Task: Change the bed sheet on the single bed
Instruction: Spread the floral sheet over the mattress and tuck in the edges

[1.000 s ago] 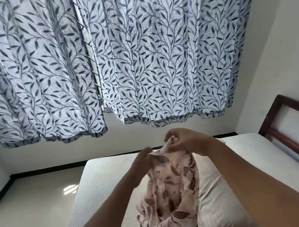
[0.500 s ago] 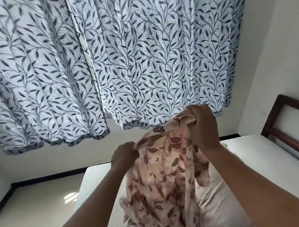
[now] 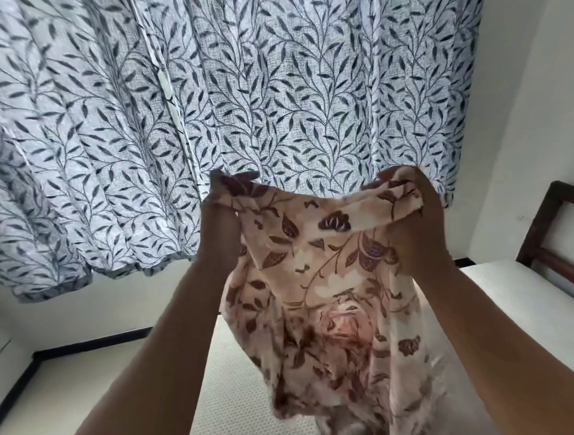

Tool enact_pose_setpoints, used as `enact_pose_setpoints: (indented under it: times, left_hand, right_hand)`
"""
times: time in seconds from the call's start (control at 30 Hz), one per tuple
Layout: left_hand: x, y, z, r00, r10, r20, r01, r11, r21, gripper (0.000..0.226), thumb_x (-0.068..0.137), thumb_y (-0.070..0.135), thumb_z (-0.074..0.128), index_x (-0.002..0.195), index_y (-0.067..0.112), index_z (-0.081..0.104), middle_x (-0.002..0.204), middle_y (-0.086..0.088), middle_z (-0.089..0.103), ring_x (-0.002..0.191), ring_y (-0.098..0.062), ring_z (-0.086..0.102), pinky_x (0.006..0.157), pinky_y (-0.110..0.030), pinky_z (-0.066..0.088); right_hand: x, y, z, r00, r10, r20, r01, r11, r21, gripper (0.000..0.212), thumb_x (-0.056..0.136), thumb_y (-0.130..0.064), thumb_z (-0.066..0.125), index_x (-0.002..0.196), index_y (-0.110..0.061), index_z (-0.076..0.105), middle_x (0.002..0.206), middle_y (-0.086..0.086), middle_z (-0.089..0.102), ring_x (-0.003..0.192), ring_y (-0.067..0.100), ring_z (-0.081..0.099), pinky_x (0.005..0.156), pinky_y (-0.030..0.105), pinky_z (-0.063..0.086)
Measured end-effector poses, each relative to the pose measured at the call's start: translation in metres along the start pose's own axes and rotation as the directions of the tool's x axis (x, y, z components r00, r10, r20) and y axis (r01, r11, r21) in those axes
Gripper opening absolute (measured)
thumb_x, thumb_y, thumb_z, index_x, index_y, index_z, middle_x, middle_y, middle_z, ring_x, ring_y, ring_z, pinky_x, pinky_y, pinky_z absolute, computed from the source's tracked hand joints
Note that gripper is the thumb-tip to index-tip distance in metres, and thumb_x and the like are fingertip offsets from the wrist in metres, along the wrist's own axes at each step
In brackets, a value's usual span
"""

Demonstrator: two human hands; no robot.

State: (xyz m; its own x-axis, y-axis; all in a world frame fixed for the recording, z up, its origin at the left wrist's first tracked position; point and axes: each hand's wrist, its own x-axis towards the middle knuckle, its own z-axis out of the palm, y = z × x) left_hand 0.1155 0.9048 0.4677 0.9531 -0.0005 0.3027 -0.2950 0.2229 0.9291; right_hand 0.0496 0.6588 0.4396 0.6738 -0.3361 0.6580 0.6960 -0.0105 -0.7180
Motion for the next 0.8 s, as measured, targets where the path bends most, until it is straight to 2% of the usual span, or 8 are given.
enact_pose_setpoints:
  times: [0.07,0.17,0.3,0.53,0.6,0.67,0.73,0.8]
  left_hand:
    - [-0.005,0.006,0.017,0.988,0.028,0.154,-0.034,0.999,0.038,0.027,0.105,0.019,0.045,0.095,0.016,0.07,0.09,-0.009,0.07,0.084,-0.025,0.067,0.083,-0.043,0.055]
    - [-0.018,0.006,0.035,0.957,0.069,0.281,-0.101,0.99,0.1,0.015,0.092,0.013,0.057,0.091,0.017,0.072,0.088,-0.013,0.067,0.081,-0.024,0.065,0.074,-0.033,0.054]
    - [-0.029,0.004,0.051,0.965,0.015,0.261,-0.004,0.999,-0.043,0.033,0.099,0.019,0.056,0.098,-0.013,0.064,0.075,-0.021,0.058,0.071,-0.039,0.052,0.067,-0.051,0.044]
    - [-0.011,-0.04,0.002,0.996,-0.027,-0.081,0.055,0.923,0.382,0.024,0.082,0.008,0.054,0.064,0.014,0.068,0.062,-0.006,0.068,0.057,-0.02,0.06,0.06,-0.04,0.051]
    - [-0.007,-0.056,-0.009,0.984,-0.141,-0.108,0.17,0.919,0.355,0.021,0.07,0.014,0.05,0.075,0.017,0.07,0.068,-0.013,0.07,0.065,-0.029,0.064,0.067,-0.05,0.055]
    - [-0.014,-0.069,-0.008,0.966,-0.257,0.033,0.235,0.924,0.302,0.029,0.082,0.022,0.056,0.108,0.026,0.066,0.09,-0.011,0.07,0.086,-0.031,0.066,0.079,-0.047,0.054]
    - [-0.034,-0.084,-0.004,0.932,-0.264,0.248,0.127,0.88,0.458,0.058,0.098,0.021,0.06,0.148,0.027,0.033,0.112,-0.004,0.063,0.103,-0.025,0.064,0.088,-0.046,0.055]
    - [-0.06,-0.098,0.001,0.876,-0.363,0.318,0.129,0.812,0.57,0.077,0.098,0.013,0.063,0.156,0.023,0.013,0.128,-0.004,0.058,0.115,-0.025,0.062,0.084,-0.036,0.059]
  right_hand:
    - [0.002,0.013,0.0,0.972,0.148,0.184,-0.152,0.988,0.007,0.048,0.091,0.004,0.056,0.104,-0.04,0.068,0.118,0.013,0.066,0.113,0.03,0.064,0.09,0.037,0.057]
    - [-0.012,0.036,-0.002,0.825,0.367,0.43,-0.158,0.88,-0.448,0.077,0.081,-0.004,0.075,0.149,-0.022,0.044,0.132,0.003,0.065,0.123,0.02,0.062,0.097,0.041,0.057]
    - [-0.025,0.039,0.015,0.785,0.409,0.465,-0.004,0.754,-0.657,0.033,0.088,-0.02,0.061,0.118,-0.021,0.074,0.103,-0.006,0.076,0.092,0.009,0.071,0.085,0.038,0.058]
    - [-0.006,0.023,0.012,0.925,0.318,0.209,-0.09,0.716,-0.692,0.016,0.093,-0.022,0.06,0.104,-0.021,0.072,0.089,-0.007,0.069,0.082,0.011,0.063,0.069,0.019,0.047]
    - [-0.003,0.027,0.016,0.919,0.388,0.078,-0.236,0.694,-0.68,0.019,0.095,-0.02,0.056,0.105,-0.019,0.072,0.088,-0.006,0.069,0.082,0.013,0.063,0.072,0.025,0.052]
    - [-0.002,0.029,0.02,0.848,0.53,0.015,-0.41,0.674,-0.614,0.025,0.091,-0.021,0.051,0.1,-0.02,0.074,0.088,-0.001,0.074,0.084,0.02,0.07,0.08,0.038,0.06]
    - [-0.001,0.033,0.027,0.749,0.662,-0.017,-0.591,0.657,-0.468,0.035,0.086,-0.016,0.044,0.096,-0.017,0.077,0.087,0.008,0.078,0.084,0.03,0.074,0.084,0.049,0.061]
    - [0.003,0.038,0.033,0.674,0.736,-0.062,-0.709,0.621,-0.336,0.04,0.085,-0.01,0.039,0.091,-0.014,0.078,0.086,0.014,0.077,0.084,0.035,0.074,0.085,0.051,0.061]
